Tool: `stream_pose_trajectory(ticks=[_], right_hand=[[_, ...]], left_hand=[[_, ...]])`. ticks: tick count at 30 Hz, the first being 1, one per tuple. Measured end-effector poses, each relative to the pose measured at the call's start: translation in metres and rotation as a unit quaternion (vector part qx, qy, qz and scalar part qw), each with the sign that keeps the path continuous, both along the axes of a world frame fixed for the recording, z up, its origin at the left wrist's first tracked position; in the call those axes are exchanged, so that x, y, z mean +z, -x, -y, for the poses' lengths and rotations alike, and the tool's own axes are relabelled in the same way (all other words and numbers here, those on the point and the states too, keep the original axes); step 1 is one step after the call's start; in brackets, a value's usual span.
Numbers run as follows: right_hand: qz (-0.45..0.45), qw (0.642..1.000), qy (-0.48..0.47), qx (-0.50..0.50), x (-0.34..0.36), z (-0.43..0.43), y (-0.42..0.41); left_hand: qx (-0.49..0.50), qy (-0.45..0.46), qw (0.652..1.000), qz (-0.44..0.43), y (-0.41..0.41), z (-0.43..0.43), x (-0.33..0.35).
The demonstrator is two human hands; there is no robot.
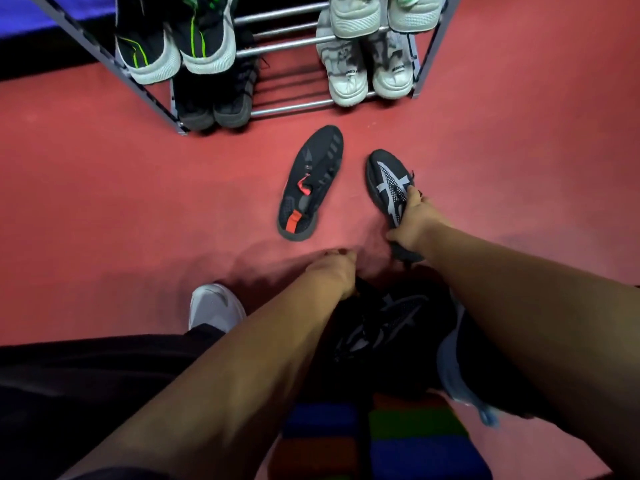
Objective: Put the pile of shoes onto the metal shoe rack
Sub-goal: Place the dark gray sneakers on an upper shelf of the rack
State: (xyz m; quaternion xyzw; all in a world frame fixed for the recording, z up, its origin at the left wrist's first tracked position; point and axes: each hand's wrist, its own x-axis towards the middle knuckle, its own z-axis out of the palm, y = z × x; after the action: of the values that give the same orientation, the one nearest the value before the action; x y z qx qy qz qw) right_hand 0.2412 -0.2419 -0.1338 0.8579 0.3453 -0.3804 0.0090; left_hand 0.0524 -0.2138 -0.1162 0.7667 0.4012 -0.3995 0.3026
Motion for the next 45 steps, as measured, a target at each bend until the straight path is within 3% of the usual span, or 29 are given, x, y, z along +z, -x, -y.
stream_pose_trajectory(ticks=[5, 8, 13, 17, 18, 20, 22, 23, 27, 30, 37, 41, 45], right_hand=[[0.002, 1.0, 0.004, 0.006, -0.001, 0.004, -0.003], [0.0, 1.0, 0.0, -0.002, -0.001, 0.002, -0.004], [-0.003, 0.999, -0.025, -0.039, 0.007, -0.008, -0.01], [0.015, 0.995, -0.065, -0.076, 0.019, -0.024, -0.021], [0.017, 0.994, -0.074, -0.083, 0.021, -0.026, -0.024], [0.021, 0.992, -0.084, -0.097, 0.025, -0.026, -0.028], [0.03, 0.99, -0.086, -0.105, 0.026, -0.023, -0.031], [0.033, 0.99, -0.087, -0.109, 0.027, -0.021, -0.03], [0.033, 0.989, -0.09, -0.115, 0.029, -0.019, -0.026], [0.042, 0.989, -0.095, -0.104, 0.031, -0.022, -0.023], [0.037, 0.98, -0.15, -0.129, 0.044, -0.035, -0.026], [-0.004, 0.966, -0.181, -0.182, 0.044, -0.047, -0.025], [-0.029, 0.975, -0.173, -0.138, 0.048, -0.05, -0.002]], left_hand=[[-0.042, 0.016, 0.999, -0.013, 0.013, -0.005, -0.003], [-0.016, 0.013, 1.0, 0.019, 0.013, -0.019, 0.005], [0.089, -0.119, 0.982, 0.115, 0.001, -0.074, 0.024], [0.202, -0.252, 0.916, 0.236, 0.003, -0.115, 0.048], [0.196, -0.256, 0.915, 0.241, 0.002, -0.12, 0.053], [0.146, -0.163, 0.954, 0.202, 0.0, -0.119, 0.057], [0.055, -0.044, 0.993, 0.095, 0.002, -0.106, 0.054], [-0.005, -0.033, 0.998, 0.053, 0.006, -0.098, 0.05], [-0.143, -0.129, 0.98, 0.04, 0.014, -0.059, 0.032], [-0.18, -0.204, 0.96, 0.059, 0.012, -0.037, 0.021], [-0.051, -0.152, 0.976, 0.15, 0.032, -0.07, 0.043], [0.03, -0.177, 0.975, 0.127, 0.058, -0.101, 0.058], [0.198, -0.233, 0.949, 0.079, 0.087, -0.109, 0.051]])
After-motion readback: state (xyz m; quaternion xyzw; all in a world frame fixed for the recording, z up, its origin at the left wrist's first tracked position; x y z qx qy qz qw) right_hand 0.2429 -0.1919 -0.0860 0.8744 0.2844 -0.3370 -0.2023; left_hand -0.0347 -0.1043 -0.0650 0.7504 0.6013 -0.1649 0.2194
